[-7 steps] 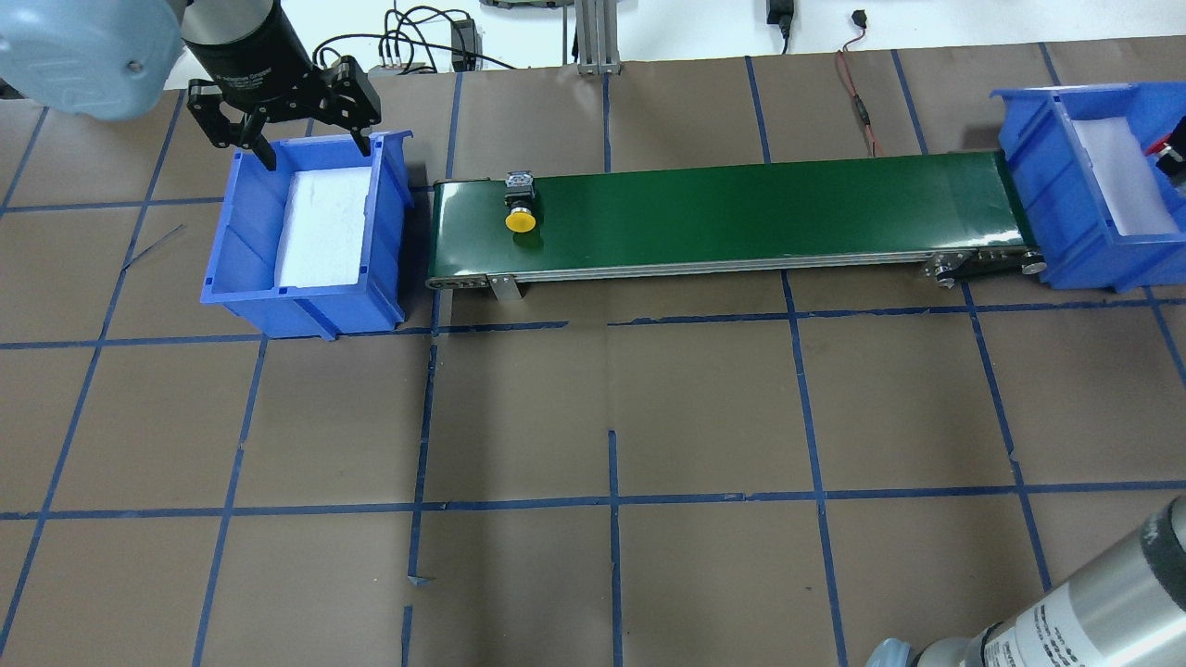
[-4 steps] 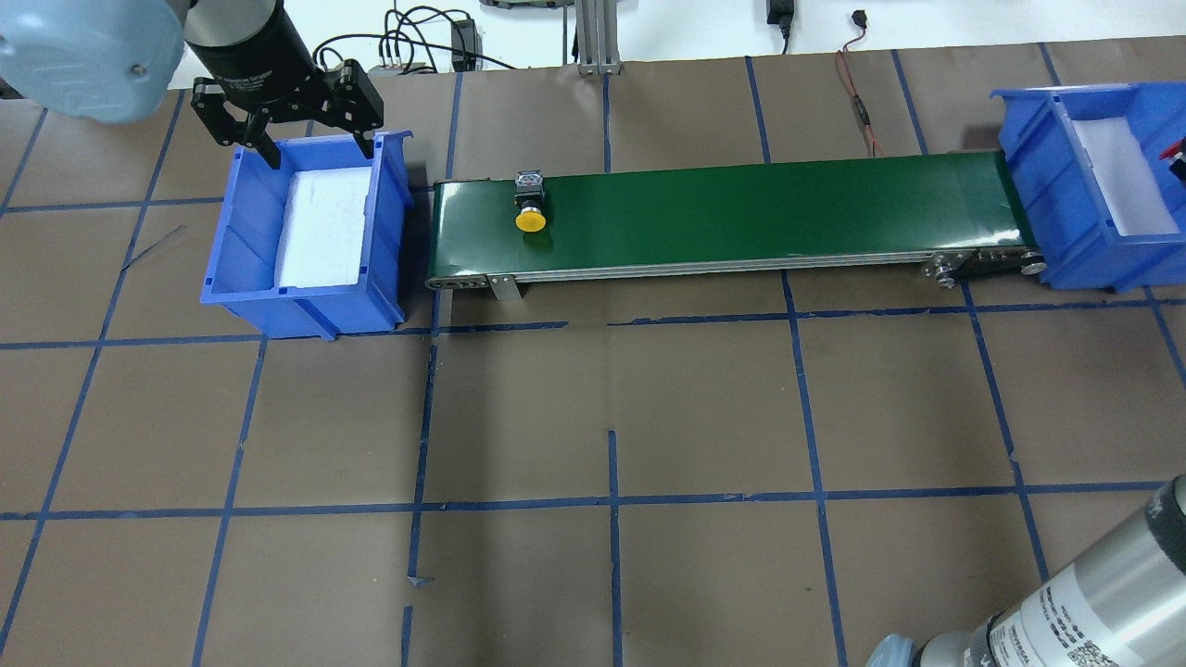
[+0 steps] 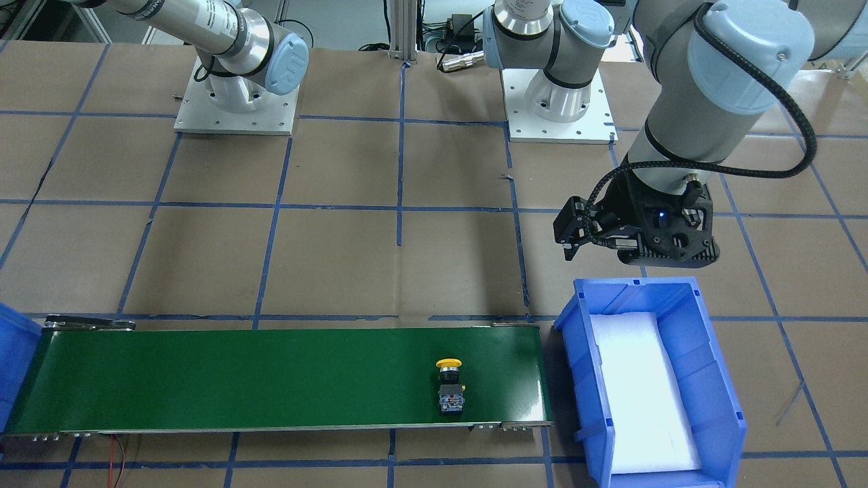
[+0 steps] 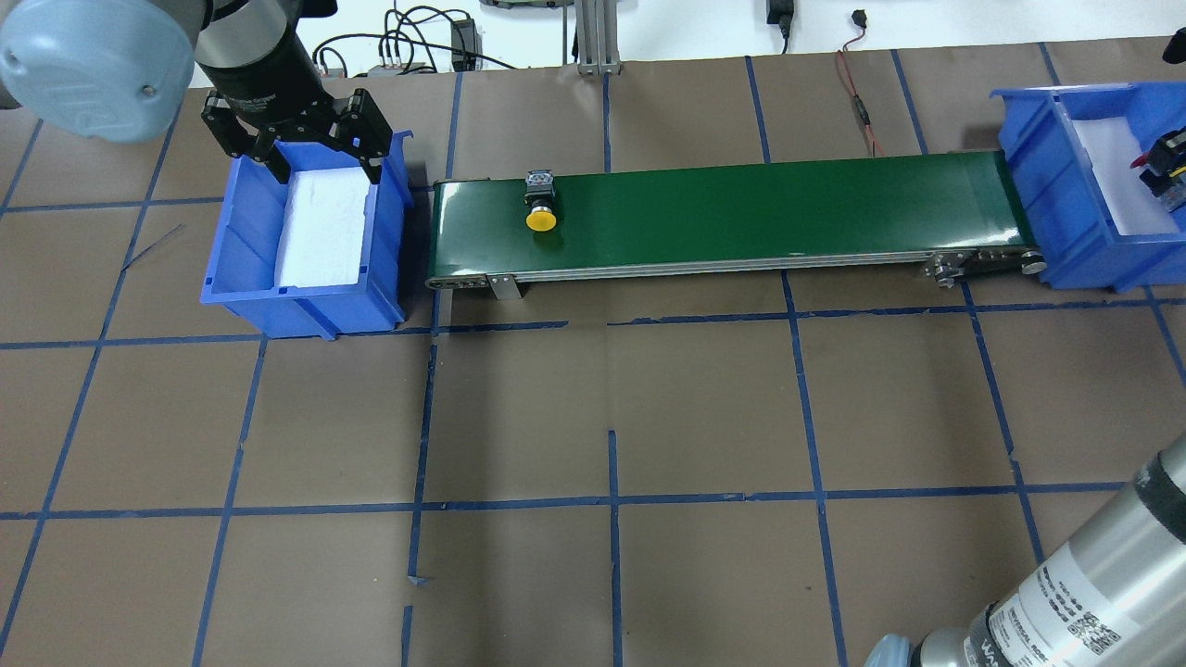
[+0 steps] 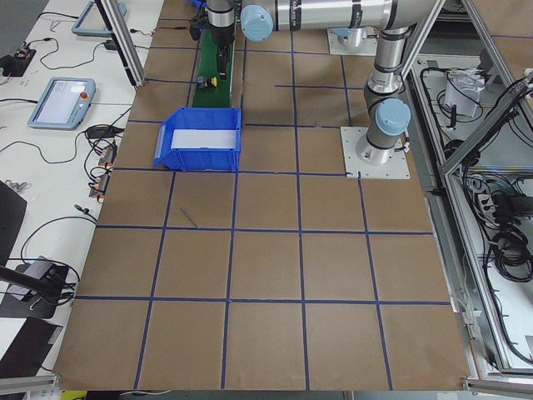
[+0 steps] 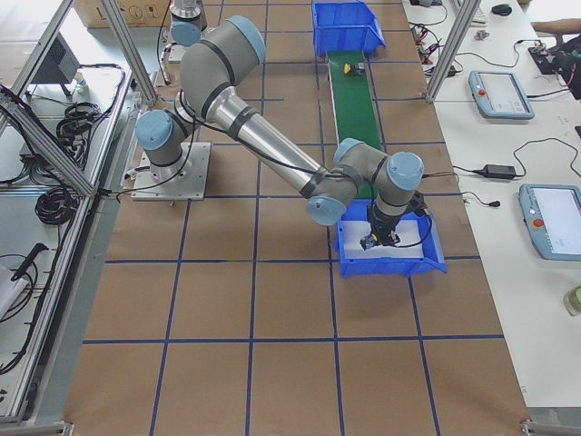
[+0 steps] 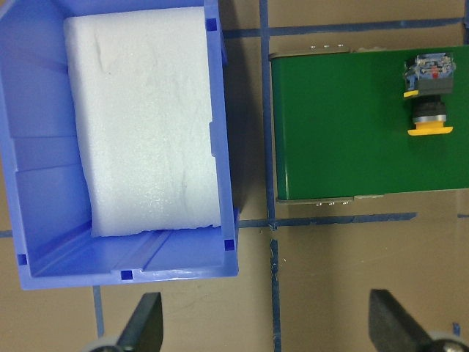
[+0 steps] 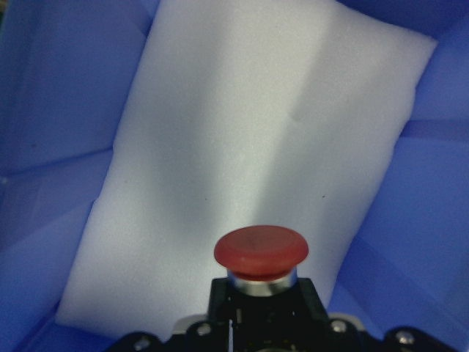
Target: Transport two buttons from left to right
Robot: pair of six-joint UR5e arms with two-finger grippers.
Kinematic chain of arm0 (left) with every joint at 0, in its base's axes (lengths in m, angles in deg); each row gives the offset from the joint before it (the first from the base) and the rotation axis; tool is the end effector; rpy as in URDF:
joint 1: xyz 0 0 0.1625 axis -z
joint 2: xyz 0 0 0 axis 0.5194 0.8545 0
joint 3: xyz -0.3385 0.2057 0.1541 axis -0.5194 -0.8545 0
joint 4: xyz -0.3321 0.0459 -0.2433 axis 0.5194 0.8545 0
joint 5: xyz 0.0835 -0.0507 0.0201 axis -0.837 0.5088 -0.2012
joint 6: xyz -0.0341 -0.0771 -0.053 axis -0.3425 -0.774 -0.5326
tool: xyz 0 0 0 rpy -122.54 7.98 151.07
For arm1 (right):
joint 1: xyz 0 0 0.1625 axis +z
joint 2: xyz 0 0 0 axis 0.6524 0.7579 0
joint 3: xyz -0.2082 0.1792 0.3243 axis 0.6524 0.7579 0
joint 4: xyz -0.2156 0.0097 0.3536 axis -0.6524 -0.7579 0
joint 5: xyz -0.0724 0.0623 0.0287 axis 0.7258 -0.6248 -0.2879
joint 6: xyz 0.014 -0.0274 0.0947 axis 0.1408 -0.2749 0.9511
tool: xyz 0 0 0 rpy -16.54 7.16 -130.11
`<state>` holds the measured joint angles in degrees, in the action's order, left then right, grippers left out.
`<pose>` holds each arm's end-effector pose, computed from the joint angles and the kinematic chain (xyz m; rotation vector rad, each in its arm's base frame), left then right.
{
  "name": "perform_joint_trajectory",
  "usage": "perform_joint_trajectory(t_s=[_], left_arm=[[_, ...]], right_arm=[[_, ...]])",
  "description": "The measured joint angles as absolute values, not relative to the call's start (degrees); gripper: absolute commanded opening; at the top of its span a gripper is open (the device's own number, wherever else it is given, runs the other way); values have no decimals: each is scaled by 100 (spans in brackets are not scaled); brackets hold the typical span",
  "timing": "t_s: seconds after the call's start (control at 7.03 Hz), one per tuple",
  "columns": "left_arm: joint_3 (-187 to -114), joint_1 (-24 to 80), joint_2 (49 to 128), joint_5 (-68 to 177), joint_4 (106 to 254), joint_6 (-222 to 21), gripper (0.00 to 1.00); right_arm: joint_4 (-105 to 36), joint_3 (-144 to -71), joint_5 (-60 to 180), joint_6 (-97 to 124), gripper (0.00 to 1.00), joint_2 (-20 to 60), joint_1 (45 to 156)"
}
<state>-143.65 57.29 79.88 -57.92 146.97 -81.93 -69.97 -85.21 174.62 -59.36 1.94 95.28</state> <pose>-0.1176 -0.5775 0.4464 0.0637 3.1250 -0.0289 -0.3224 -0.6790 0.2754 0.5680 -3.0297 0.0387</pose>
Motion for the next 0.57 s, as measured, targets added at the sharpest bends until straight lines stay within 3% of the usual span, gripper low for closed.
perform_joint_trajectory(t_s=[0.57], left_arm=[[-14354,5700,7993,-5319,14600,-8501,100]], right_arm=[[-7041,-8342,17495,-5902,5,-52,9612]])
